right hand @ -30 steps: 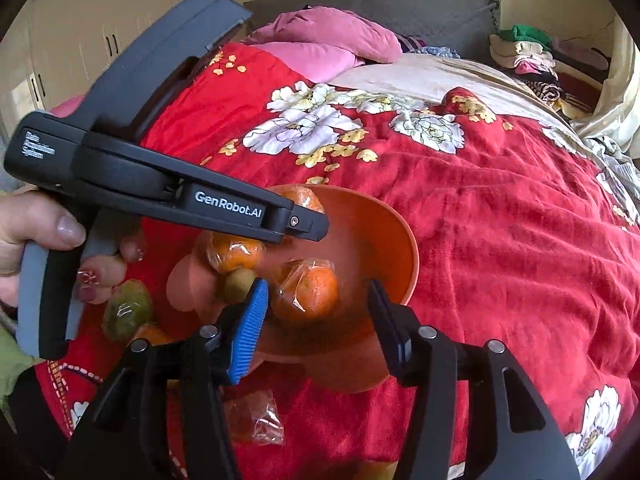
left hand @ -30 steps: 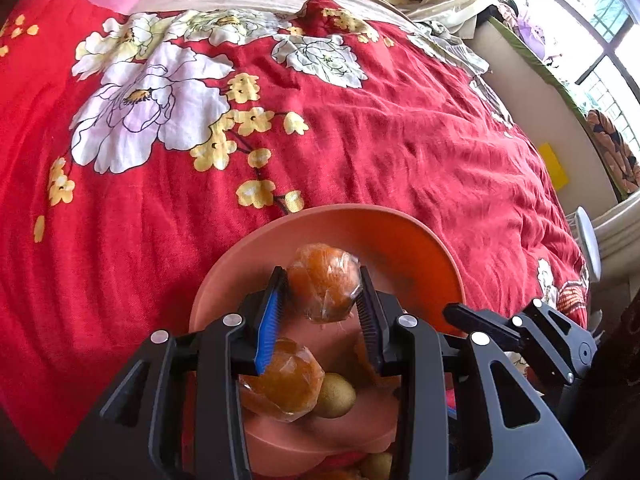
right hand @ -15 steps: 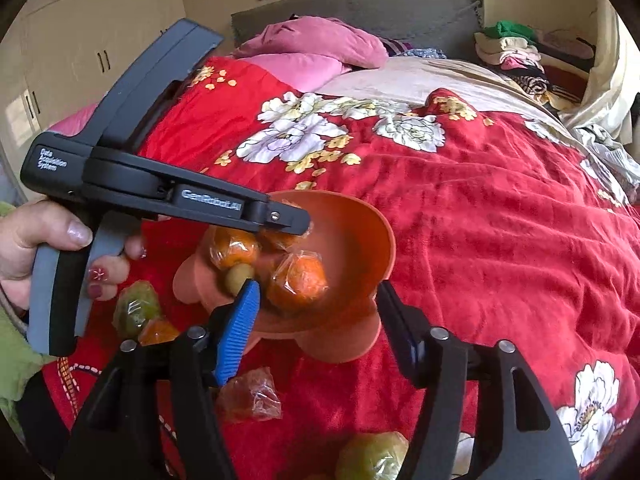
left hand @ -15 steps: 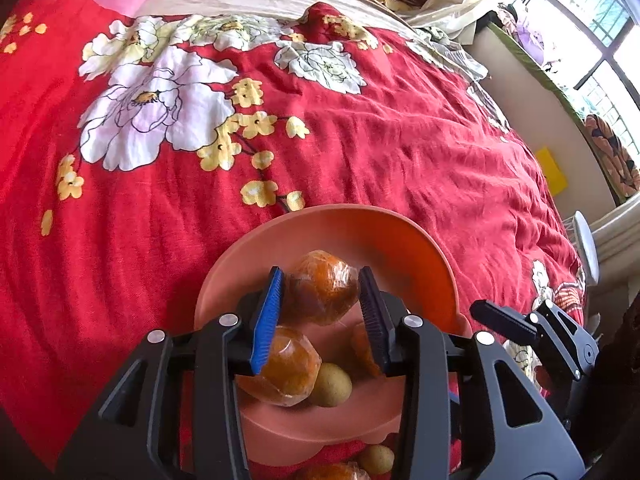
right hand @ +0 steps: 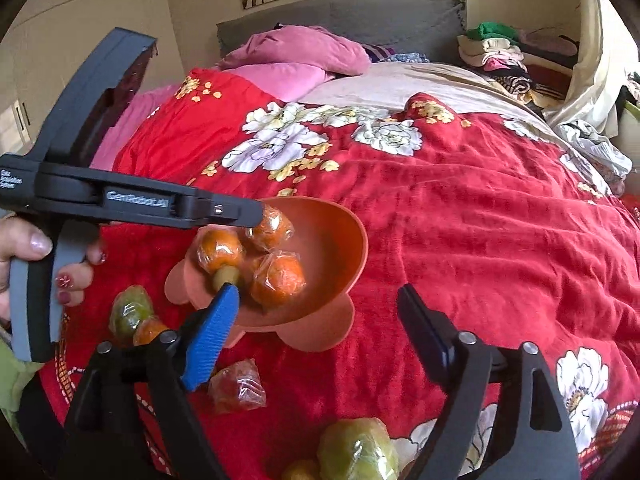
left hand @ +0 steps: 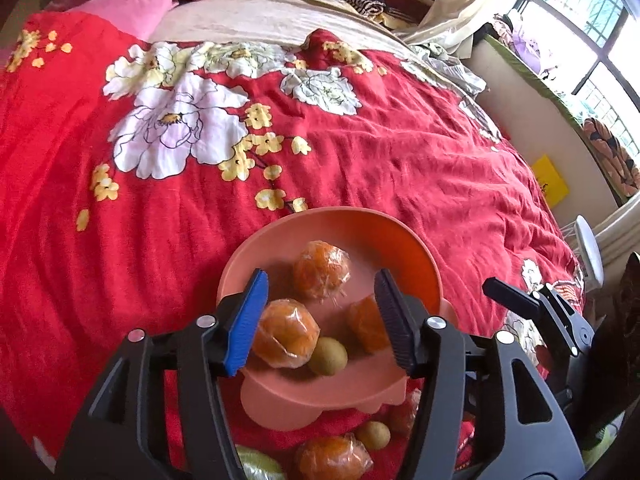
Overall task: Organize fruits
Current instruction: 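Withdraw both tools from the pink bowl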
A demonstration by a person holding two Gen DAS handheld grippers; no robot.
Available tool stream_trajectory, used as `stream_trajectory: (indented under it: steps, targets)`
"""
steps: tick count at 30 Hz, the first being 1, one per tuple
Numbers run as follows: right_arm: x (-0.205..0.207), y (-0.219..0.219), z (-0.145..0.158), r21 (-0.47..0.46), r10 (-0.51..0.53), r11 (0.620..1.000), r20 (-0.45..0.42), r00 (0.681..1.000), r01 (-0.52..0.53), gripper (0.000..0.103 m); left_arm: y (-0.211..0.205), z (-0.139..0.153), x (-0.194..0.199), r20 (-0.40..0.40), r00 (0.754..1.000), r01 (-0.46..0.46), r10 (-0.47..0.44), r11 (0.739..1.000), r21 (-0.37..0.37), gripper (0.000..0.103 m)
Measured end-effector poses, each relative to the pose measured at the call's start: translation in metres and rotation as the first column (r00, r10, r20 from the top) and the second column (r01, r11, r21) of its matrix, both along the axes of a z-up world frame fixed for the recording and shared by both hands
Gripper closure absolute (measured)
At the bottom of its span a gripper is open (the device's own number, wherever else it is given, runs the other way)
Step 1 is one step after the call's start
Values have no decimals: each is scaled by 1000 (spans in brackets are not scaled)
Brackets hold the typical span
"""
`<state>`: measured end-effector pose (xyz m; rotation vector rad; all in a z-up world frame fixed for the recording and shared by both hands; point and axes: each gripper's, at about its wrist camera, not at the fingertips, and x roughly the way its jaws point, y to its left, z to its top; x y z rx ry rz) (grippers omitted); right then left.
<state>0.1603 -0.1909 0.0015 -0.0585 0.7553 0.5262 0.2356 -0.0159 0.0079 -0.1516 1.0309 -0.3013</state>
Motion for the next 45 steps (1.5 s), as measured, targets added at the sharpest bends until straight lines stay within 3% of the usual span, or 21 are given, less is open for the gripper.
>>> stream_trajectory:
  steps: [9,26,45]
  targets:
    - [-5,-6,4,-7,-22,1000,9,1000,22,10,2,15,-19,52,999,-16,15,1000,19,36]
    - [-13,-18,13,2,-73,997,24,997,73,4,18,25,-41,74,995,-59,60,998,-21,15]
    - [-31,-25,29,-7,-88,996,64,994,89,4,53,27,-71,95,984,-149,151,989,-27,10]
